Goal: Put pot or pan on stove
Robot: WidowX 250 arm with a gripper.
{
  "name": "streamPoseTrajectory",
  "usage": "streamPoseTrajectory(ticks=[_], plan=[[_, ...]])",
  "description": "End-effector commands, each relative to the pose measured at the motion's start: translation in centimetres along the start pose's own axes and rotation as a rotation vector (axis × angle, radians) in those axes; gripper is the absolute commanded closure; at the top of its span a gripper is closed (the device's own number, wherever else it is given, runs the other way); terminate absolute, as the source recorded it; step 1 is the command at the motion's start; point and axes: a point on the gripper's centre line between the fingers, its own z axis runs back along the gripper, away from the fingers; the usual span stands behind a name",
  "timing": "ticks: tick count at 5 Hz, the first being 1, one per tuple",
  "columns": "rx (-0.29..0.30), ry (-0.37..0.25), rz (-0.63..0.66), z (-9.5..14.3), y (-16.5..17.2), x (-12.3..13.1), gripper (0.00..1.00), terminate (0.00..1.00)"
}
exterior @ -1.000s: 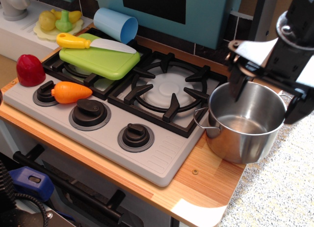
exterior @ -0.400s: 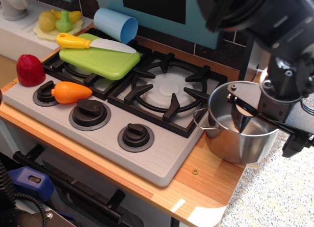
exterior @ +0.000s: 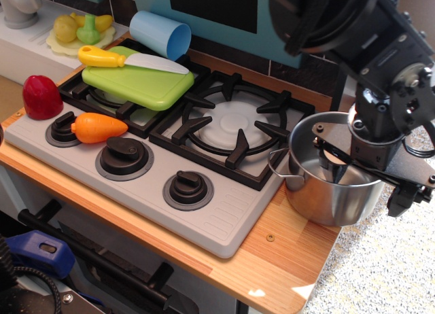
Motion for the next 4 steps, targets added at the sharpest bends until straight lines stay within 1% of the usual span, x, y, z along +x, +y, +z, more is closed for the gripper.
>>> streamPoseTrajectory(ticks=[1,2,3,4], plan=[[-0.011,-0.036,0.006,-0.6,-0.2,0.4,1.00,0.00],[-0.022,-0.027,0.009,-0.5,0.0,0.6,1.00,0.00],[-0.013,0.000,0.034,0.0,-0.3,0.7,1.00,0.00],[0.066,0.029,0.044,2.0,-0.7,1.2,1.00,0.00]])
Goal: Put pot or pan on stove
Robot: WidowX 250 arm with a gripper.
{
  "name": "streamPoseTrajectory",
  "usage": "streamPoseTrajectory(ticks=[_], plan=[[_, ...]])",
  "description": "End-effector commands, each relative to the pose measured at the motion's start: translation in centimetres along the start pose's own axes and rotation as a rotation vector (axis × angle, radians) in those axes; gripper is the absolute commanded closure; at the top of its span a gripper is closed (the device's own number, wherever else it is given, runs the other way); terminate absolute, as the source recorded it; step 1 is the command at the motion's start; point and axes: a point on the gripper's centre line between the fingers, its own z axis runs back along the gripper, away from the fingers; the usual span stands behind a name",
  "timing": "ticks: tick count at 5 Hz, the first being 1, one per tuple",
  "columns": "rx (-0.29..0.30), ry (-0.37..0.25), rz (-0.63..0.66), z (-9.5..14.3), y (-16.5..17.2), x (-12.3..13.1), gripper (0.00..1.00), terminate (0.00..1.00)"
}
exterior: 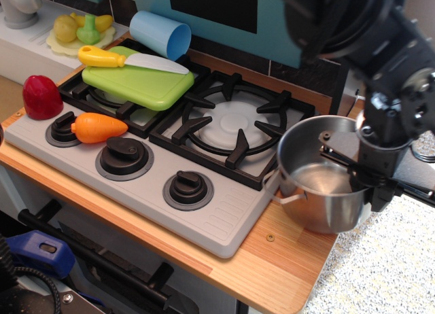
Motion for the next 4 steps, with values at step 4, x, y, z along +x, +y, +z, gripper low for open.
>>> streamPoseTrajectory(ticks=[4], plan=[[0.213,-0.052,-0.145,8.8,6.4,1.7,1.00,0.00]])
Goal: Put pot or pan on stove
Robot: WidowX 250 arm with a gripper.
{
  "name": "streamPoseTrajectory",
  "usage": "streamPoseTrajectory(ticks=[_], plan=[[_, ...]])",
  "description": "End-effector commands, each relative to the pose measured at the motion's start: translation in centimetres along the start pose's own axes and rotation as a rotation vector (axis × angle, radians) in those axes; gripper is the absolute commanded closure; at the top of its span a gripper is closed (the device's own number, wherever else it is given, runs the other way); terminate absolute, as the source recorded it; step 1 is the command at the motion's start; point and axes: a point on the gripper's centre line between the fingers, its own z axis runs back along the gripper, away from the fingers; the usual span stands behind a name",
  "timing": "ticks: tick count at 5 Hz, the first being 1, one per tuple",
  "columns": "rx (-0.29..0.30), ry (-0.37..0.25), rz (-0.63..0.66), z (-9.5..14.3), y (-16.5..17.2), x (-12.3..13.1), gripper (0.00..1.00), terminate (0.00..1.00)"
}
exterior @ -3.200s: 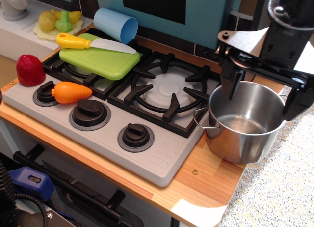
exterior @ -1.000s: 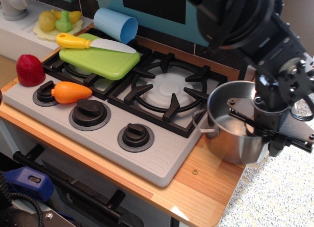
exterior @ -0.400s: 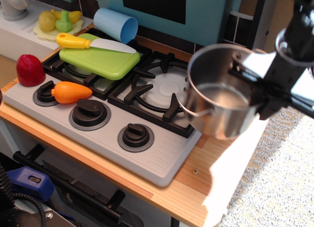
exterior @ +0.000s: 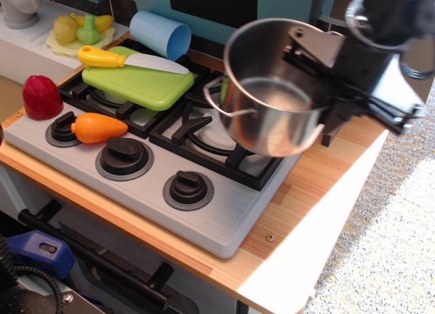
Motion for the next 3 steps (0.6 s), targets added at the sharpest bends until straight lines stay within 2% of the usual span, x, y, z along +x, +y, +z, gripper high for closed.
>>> streamPoseTrajectory(ticks=[1,3], plan=[[-0.048,-0.103,-0.064,-0.5,2.4,1.5,1.00,0.00],[-0.089,-0.153,-0.116,-2.3,4.0,2.2,1.00,0.00]])
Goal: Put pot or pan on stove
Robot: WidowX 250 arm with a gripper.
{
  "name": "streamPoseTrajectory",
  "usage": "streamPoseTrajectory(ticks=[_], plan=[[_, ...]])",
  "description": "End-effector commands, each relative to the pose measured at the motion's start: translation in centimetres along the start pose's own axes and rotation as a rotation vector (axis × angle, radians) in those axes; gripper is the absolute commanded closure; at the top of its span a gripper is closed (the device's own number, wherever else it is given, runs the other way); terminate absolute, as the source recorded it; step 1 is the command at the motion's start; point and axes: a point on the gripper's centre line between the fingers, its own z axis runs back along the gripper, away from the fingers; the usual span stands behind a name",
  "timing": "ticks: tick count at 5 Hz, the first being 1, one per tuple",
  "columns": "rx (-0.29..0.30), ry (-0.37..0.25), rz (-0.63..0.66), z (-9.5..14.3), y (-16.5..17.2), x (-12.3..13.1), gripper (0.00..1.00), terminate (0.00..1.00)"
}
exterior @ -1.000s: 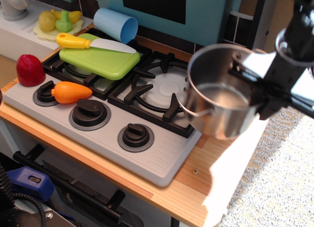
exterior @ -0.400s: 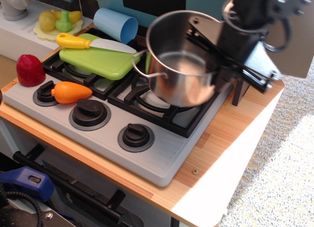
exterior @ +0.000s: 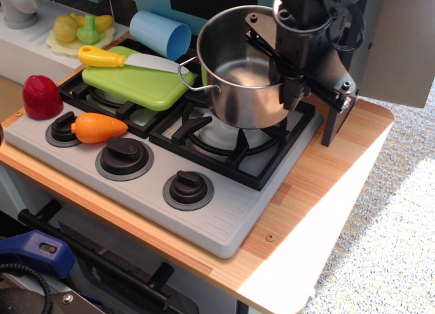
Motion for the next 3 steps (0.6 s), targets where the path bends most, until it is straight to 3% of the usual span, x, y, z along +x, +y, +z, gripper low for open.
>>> streamPoseTrajectory(ticks=[1,2,3], plan=[[-0.032,-0.056,-0.038,-0.75,1.27,0.14,0.00,0.00],[-0.032,-0.056,-0.038,-0.75,1.27,0.14,0.00,0.00],[-0.032,-0.056,-0.038,-0.75,1.27,0.14,0.00,1.00]])
